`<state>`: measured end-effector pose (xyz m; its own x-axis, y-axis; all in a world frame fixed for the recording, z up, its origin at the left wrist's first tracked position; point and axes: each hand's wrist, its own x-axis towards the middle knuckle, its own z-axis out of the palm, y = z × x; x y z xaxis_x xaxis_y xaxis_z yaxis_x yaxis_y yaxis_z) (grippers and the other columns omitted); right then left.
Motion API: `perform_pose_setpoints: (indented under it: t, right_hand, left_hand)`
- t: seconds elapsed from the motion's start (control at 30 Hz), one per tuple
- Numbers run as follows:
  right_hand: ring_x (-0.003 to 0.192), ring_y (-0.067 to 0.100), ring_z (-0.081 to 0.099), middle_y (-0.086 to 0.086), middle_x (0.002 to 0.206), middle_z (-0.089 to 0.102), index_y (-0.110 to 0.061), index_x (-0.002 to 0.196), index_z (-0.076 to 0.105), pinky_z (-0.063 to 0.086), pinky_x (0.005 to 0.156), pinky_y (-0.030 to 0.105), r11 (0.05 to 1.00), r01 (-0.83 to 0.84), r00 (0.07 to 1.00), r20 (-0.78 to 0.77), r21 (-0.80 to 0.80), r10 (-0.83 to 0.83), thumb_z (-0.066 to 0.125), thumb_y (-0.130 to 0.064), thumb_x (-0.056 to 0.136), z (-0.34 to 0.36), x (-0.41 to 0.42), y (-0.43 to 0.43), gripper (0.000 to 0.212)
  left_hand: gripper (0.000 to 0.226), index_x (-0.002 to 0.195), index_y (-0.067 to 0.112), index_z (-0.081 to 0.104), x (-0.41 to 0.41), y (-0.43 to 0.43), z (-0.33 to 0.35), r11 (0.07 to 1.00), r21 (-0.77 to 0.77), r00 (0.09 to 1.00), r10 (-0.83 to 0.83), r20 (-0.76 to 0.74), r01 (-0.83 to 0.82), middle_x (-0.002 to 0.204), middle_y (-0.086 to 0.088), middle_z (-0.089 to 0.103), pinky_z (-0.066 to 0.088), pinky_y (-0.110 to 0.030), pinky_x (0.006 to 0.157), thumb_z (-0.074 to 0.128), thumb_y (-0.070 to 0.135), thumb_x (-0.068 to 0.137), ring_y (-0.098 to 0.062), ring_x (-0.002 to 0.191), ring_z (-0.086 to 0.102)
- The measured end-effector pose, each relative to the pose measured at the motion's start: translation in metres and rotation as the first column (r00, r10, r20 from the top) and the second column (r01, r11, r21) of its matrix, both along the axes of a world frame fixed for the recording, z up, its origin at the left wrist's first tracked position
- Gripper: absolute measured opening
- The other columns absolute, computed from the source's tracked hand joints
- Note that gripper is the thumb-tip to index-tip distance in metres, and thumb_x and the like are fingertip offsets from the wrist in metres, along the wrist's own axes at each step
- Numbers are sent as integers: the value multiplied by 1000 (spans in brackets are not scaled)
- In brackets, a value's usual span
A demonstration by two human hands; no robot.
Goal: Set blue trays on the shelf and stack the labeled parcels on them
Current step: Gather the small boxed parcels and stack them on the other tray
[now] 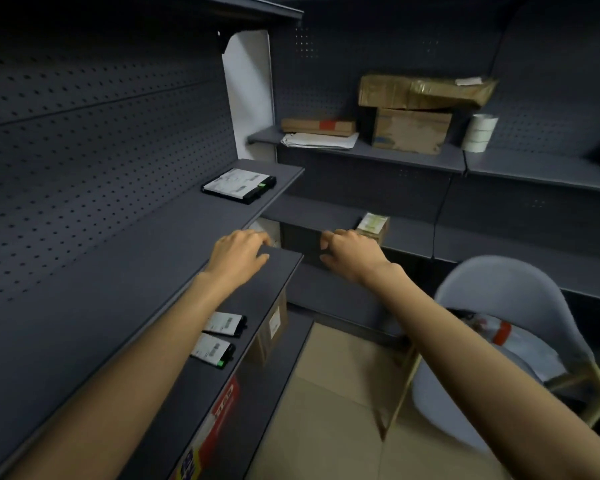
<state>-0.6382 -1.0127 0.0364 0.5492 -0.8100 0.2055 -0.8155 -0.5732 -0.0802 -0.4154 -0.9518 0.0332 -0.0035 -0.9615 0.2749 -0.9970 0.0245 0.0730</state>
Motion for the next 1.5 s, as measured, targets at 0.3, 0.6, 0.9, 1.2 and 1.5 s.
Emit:
perform_pose_setpoints:
  t: [0.3,0.6,0.9,1.2,1.5]
  right_hand:
    - [110,35,56,10,123,60,-14,118,55,47,79,40,989,-142,990,-1,38,143,50,-32,96,0,40,-162,29]
    - [111,36,56,14,121,59,-11,119,53,44,77,38,956,-278,959,-27,89,282,49,-28,96,-3,137,-292,28]
    - [128,33,41,14,139,44,-11,140,38,46,96,48,915,-362,929,-16,178,371,48,-42,99,-16,211,-376,53]
    - [131,34,33,13,145,33,-11,142,29,41,101,47,762,-583,791,-19,281,612,51,-52,93,-39,248,-440,67]
    - [135,36,31,15,146,30,-13,145,24,37,103,45,702,-634,732,-42,325,680,59,-60,82,-41,248,-485,86]
  left_hand:
    - [25,116,20,65,25,-135,-3,983,-6,981,184,-58,-184,113,-2,66,51,-37,76,63,28,93,-24,102,63]
    - [28,121,19,62,94,-244,-16,935,37,927,354,-121,-353,122,-4,63,52,-41,79,61,28,94,-26,107,61]
    - [36,128,19,61,118,-316,-36,836,56,822,547,-156,-546,130,-4,58,53,-42,86,55,32,95,-26,116,57]
    - [45,133,23,54,94,-355,-47,598,147,581,801,-143,-788,136,0,51,46,-44,93,50,46,94,-27,125,48]
    - [80,144,17,28,58,-389,-62,289,233,252,952,-176,-929,150,-7,25,40,-48,100,49,67,86,-40,128,38]
